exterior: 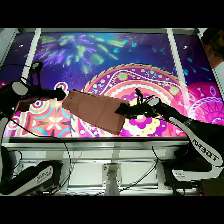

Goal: Fold the clothes and pants, and hang the long-sleeved shirts on hangers.

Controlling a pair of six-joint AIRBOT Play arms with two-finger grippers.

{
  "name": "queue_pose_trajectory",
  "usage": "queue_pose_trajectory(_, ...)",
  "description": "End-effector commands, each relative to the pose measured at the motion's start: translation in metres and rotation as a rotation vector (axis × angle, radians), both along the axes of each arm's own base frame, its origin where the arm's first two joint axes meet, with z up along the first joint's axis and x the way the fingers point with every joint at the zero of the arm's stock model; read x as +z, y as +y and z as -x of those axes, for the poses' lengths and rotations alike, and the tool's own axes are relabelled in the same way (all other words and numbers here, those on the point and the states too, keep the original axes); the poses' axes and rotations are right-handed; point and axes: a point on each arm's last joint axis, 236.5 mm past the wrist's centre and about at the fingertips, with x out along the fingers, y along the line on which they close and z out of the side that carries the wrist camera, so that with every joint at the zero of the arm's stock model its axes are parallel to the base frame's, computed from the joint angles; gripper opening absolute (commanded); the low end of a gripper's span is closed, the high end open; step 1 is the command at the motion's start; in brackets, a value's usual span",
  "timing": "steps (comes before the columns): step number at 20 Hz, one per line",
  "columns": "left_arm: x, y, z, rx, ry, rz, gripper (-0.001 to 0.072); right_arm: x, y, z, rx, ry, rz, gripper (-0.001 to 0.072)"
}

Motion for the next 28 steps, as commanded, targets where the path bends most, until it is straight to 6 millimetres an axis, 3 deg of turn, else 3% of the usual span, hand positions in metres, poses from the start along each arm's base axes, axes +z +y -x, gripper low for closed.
queue_pose_trajectory(1,0.001,0.0,0.0,0.0,-0.001,0.0,0.0655,-0.002,0.0,-0.003,0.001,-0.014,0.015,0.0086)
queue_pose_trajectory(2,0.001,0.0,0.0,-0.001,-0.001,0.0,0.0655,0.0,0.0,-0.007,-0.006,-0.027,0.018,0.0012)
queue_pose_trajectory(6,0.001,0.0,0.0,0.0,-0.002,-0.001,0.0655,0.029,-0.008,-0.048,-0.035,-0.145,0.024,0.0012)
queue_pose_trajectory(9,0.001,0.0,0.0,0.0,-0.002,-0.001,0.0655,0.072,-0.044,-0.101,-0.118,-0.273,0.027,0.0012)
queue_pose_trajectory(11,0.001,0.0,0.0,0.0,-0.002,-0.001,0.0655,0.101,-0.088,-0.135,-0.213,-0.34,0.048,0.0011)
queue_pose_trajectory(13,0.001,0.0,0.0,0.0,-0.002,-0.001,0.0655,0.124,-0.146,-0.16,-0.332,-0.38,0.086,0.0011)
queue_pose_trajectory(16,0.001,0.0,0.0,0.0,-0.002,-0.001,0.0655,0.146,-0.247,-0.175,-0.487,-0.426,0.179,0.0011)
queue_pose_trajectory(18,0.001,0.0,0.0,0.0,-0.002,-0.001,0.0655,0.153,-0.317,-0.168,-0.592,-0.428,0.241,0.0011)
queue_pose_trajectory(20,0.001,0.0,0.0,0.0,-0.002,-0.001,0.0655,0.154,-0.39,-0.15,-0.734,-0.393,0.291,0.0011)
queue_pose_trajectory(23,0.001,0.0,0.0,0.0,-0.002,-0.002,0.0655,0.161,-0.491,-0.103,-0.988,-0.327,0.329,0.0011)
queue_pose_trajectory(25,0.001,0.0,0.0,0.0,-0.002,-0.001,0.0655,0.175,-0.554,-0.061,-1.192,-0.311,0.331,0.0011)
queue_pose_trajectory(27,0.001,0.0,0.0,0.0,-0.002,-0.001,0.0655,0.183,-0.593,-0.02,-1.328,-0.283,0.338,0.0011)
queue_pose_trajectory(28,0.001,0.0,0.0,0.0,-0.002,-0.001,0.0655,0.182,-0.603,-0.001,-1.373,-0.243,0.345,0.0011)
